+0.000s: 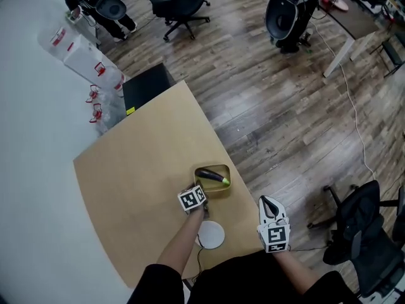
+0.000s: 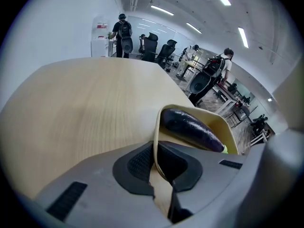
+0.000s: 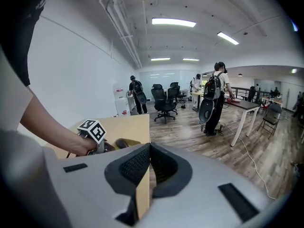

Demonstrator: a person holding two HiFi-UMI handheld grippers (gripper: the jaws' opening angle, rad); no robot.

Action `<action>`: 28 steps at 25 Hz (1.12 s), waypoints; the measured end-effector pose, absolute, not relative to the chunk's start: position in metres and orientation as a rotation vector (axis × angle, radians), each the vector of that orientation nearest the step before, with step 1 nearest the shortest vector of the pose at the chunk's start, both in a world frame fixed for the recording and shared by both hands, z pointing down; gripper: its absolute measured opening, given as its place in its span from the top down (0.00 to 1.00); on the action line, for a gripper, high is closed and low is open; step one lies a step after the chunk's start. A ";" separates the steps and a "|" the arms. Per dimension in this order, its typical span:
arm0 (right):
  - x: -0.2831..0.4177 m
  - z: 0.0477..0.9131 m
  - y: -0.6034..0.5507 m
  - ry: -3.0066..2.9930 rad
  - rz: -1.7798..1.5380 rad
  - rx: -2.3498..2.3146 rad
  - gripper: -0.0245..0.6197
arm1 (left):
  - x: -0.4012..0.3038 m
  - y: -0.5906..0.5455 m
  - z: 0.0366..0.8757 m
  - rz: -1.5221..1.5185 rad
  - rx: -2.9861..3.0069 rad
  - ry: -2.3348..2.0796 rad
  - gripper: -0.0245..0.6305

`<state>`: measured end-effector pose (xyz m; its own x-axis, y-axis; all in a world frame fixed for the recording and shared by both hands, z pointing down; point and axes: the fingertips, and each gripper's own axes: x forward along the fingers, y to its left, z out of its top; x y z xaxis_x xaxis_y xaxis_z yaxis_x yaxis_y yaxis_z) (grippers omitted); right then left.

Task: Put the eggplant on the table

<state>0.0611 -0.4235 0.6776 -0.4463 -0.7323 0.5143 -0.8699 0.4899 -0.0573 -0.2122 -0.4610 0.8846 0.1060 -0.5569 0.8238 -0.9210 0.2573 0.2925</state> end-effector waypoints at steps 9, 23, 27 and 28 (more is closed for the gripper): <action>0.060 0.684 -0.397 -2.316 0.470 1.252 0.87 | -0.200 -0.462 0.882 0.458 1.451 -1.529 0.70; 0.046 0.643 -0.342 -2.411 0.441 1.277 0.87 | -0.204 -0.419 0.763 0.334 1.687 -1.635 0.58; 0.042 0.627 -0.325 -2.432 0.414 1.297 0.87 | -0.201 -0.391 0.724 0.270 1.733 -1.659 0.57; 0.041 0.623 -0.321 -2.440 0.410 1.305 0.87 | -0.201 -0.384 0.715 0.253 1.742 -1.660 0.57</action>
<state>0.0405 -0.3211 0.6225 -0.5189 -0.7403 0.4274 -0.8394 0.5359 -0.0908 -0.2008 -0.3837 0.7154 0.1565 -0.7956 0.5852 -0.9339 0.0737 0.3499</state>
